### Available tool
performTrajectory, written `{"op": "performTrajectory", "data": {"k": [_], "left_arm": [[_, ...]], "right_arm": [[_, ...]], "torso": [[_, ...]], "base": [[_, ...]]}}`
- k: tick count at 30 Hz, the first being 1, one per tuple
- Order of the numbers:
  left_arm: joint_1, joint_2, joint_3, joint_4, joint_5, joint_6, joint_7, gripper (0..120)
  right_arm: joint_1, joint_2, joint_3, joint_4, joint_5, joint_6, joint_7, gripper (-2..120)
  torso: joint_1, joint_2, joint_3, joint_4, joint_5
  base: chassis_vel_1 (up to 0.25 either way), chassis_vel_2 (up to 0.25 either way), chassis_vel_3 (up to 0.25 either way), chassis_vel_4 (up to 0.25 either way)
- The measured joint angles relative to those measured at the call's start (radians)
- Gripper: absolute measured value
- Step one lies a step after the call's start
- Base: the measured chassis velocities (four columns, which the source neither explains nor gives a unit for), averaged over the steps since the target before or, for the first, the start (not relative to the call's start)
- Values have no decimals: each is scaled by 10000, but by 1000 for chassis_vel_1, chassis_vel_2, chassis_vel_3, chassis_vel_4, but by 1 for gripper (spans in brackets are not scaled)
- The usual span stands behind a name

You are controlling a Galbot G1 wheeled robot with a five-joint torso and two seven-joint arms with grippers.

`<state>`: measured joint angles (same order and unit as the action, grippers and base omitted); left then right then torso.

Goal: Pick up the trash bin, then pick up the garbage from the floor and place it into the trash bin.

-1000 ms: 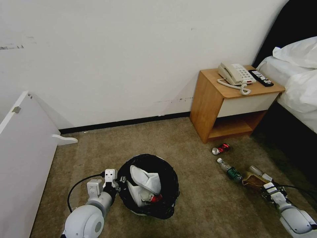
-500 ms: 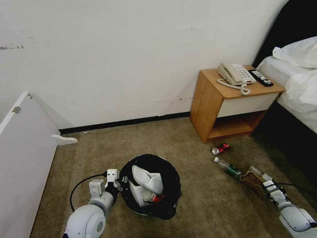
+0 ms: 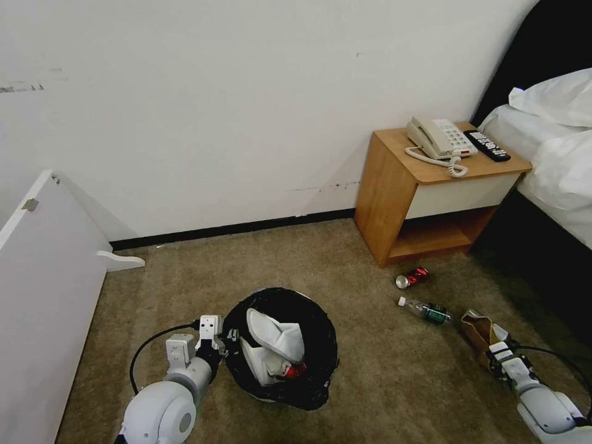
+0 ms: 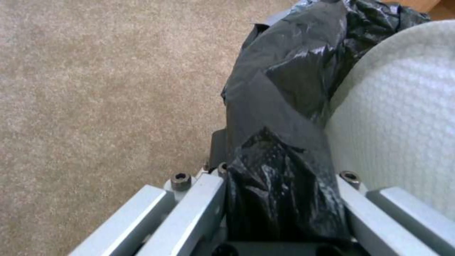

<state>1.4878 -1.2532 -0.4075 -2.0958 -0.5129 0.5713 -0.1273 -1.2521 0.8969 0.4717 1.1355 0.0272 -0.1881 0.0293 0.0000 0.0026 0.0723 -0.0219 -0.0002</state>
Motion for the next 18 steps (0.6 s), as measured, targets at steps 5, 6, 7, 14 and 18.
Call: {"op": "performTrajectory", "data": {"k": [5, 6, 7, 14, 18], "left_arm": [[-9, 14, 19, 18, 0, -19, 18, 4], [-12, 19, 22, 20, 0, -19, 22, 4], [-12, 19, 22, 20, 0, -19, 22, 4], [-44, 14, 41, 58, 11, -20, 39, 4], [-58, -8, 75, 68, 29, -21, 77, 4]], "right_arm": [[-34, 19, 16, 48, 2, -13, 5, 0], [-108, 14, 44, 185, 20, -14, 7, 0], [-108, 14, 44, 185, 20, -14, 7, 0], [-349, -42, 174, 550, 50, 69, 82, 0], [-532, -122, 294, 918, 60, 206, 200, 0]], "torso": [[1, 0, 0, -1, 1], [0, 0, 0, 0, 2], [0, 0, 0, 0, 2], [0, 0, 0, 0, 2], [0, 0, 0, -2, 3]], "base": [[0, 0, 0, 0], [0, 0, 0, 0], [0, 0, 0, 0], [0, 0, 0, 0], [0, 0, 0, 0]]}}
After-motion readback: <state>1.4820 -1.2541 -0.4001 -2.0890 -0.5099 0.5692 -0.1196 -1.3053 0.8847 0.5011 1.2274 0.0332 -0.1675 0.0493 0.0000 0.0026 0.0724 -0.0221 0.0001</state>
